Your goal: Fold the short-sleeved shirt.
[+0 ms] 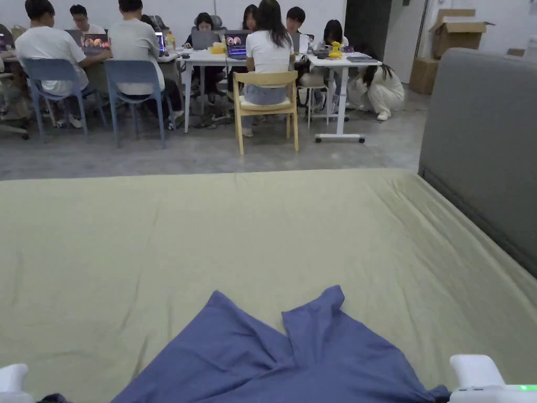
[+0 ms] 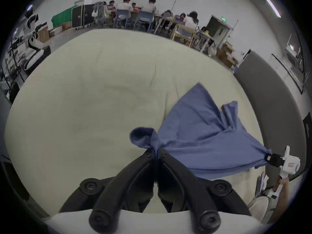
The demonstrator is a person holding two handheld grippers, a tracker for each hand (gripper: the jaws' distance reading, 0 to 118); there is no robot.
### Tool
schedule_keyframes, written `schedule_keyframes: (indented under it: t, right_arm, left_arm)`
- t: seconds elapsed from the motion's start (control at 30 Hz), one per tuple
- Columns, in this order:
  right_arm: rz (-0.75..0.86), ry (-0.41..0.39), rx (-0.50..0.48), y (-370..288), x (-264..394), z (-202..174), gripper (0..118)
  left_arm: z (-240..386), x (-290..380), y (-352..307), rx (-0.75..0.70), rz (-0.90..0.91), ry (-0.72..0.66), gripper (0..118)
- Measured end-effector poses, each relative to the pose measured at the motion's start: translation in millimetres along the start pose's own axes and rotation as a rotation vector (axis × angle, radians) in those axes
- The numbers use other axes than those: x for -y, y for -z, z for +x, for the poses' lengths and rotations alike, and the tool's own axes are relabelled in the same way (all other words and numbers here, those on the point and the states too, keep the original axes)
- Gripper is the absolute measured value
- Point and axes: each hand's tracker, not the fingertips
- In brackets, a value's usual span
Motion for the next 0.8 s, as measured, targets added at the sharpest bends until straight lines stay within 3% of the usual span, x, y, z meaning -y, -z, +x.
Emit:
schedule_keyframes:
  t: [0.2,0.4,0.47,0.6,0.63,0.67,0.7,0.73,0.77,0.8]
  right_arm:
    - [-0.113,0.088,0.005,14,51,16,17]
    - [-0.191,0.094,0.013,50,77,23,17]
    - [-0.197,0.091,0.009,58,84,24,17]
    - [-0.189,0.039,0.028,60,83,16,17]
    - [-0.189,0.038,0.027,60,82,17,22]
    - [-0.190,0.040,0.032,58,79,18,30]
    - [-0.193,0.063,0.027,51,75,20,46]
    - [-0.186,0.101,0.039,35,70,20,85]
    - [-0.145,0.131,0.048,20,65,20,112]
    - [-0.076,0.134,0.063,1,59,21,118]
  left_arm:
    - [-17,44,17,-0.010,-0.104,-0.011,0]
    - [-25,79,55,-0.084,-0.217,0.025,0]
    - [-29,86,56,-0.068,-0.136,-0.016,0]
    - [-19,84,55,-0.101,-0.159,0.024,0]
    - [-17,83,54,-0.111,-0.155,0.039,2]
    - [-15,82,51,-0.117,-0.151,0.046,15]
    - [-12,80,43,-0.121,-0.134,0.036,48]
    - [-10,74,26,-0.100,-0.090,-0.041,104]
    - [-9,70,12,-0.044,-0.064,-0.096,118]
    - [-8,68,-9,0.057,-0.003,-0.130,118]
